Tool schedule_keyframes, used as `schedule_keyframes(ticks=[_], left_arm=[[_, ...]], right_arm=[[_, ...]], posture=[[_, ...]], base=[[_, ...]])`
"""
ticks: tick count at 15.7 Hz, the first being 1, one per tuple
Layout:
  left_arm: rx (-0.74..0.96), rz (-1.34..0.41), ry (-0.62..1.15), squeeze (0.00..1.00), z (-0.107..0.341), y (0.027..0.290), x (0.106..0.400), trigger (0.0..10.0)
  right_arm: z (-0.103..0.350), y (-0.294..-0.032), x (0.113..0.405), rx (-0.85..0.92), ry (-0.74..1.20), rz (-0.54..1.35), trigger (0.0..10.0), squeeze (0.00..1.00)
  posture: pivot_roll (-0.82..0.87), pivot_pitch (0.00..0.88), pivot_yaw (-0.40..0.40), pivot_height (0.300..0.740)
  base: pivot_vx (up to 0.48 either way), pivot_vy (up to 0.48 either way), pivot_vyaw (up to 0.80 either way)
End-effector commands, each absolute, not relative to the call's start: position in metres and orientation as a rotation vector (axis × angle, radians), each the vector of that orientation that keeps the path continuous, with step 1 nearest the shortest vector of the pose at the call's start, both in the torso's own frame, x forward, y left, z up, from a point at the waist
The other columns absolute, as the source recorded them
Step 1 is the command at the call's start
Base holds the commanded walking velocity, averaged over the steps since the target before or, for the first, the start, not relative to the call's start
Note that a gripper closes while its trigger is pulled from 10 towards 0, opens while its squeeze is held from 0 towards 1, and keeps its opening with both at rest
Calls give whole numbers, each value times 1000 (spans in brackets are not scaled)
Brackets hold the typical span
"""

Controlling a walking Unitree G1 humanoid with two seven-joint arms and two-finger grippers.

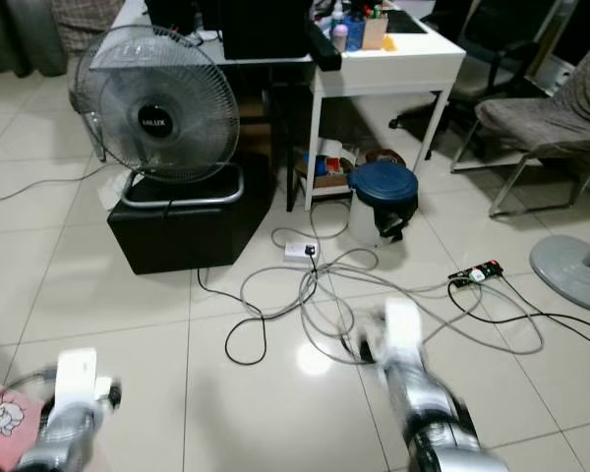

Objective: Move the pillow to the sofa from floor

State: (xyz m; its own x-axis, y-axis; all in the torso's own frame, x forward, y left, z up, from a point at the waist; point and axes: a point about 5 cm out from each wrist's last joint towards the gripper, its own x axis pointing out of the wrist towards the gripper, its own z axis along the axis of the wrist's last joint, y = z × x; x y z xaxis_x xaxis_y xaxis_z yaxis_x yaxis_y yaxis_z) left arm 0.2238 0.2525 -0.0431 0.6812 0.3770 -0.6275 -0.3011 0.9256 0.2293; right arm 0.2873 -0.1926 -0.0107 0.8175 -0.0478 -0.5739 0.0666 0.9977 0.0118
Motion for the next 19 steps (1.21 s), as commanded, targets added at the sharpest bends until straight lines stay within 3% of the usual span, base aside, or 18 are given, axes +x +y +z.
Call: schedule_keyframes(ticks=[1, 2, 3, 5, 8, 9, 10, 12, 14, 19], left_arm=[[56, 360, 608, 1000, -26, 253, 243, 10000], [32, 341, 564, 1000, -20, 251, 250, 10000], [28, 275, 424, 1000, -1, 243, 267, 10000], [50, 183, 230, 1000, 33, 227, 282, 10000], [55, 175, 88, 1000, 62, 213, 285, 10000], [13, 144, 6, 1000, 79, 205, 286, 10000], [8, 101, -42, 0, 90, 197, 287, 10000], [28, 10, -49, 0, 98, 186, 284, 10000], [22, -46, 16, 0, 101, 178, 281, 10000], [51, -169, 37, 0, 110, 153, 289, 10000]], right_arm=[[0, -191, 295, -40, 517, 2, 10000, 0], [7, -188, 301, -73, 465, 34, 10000, 0], [23, -181, 312, -7, 374, 95, 10000, 1000], [43, -171, 323, 115, 275, 118, 10000, 1000], [60, -164, 324, 38, 176, 83, 10000, 1000], [71, -162, 325, -63, 110, 82, 10000, 812], [82, -159, 323, -50, 50, 117, 10000, 0], [92, -156, 320, 79, 31, 149, 10000, 0], [88, -159, 314, 94, 101, 165, 10000, 0], [86, -191, 269, -7, 158, 45, 10000, 0]], posture=[[48, 0, -4, 740], [48, 0, -4, 740], [45, 0, -10, 740], [50, 0, -24, 740], [54, 0, -24, 740], [50, 0, -17, 740], [47, 0, -11, 740], [32, 0, 4, 740], [32, 0, 4, 740], [-57, 0, 79, 740]], base=[[0, 0, 0], [0, 0, 0], [0, 0, 0], [0, 0, 0], [0, 0, 0], [0, 0, 0], [0, 0, 0], [0, 0, 0], [0, 0, 0], [0, 0, 0]])
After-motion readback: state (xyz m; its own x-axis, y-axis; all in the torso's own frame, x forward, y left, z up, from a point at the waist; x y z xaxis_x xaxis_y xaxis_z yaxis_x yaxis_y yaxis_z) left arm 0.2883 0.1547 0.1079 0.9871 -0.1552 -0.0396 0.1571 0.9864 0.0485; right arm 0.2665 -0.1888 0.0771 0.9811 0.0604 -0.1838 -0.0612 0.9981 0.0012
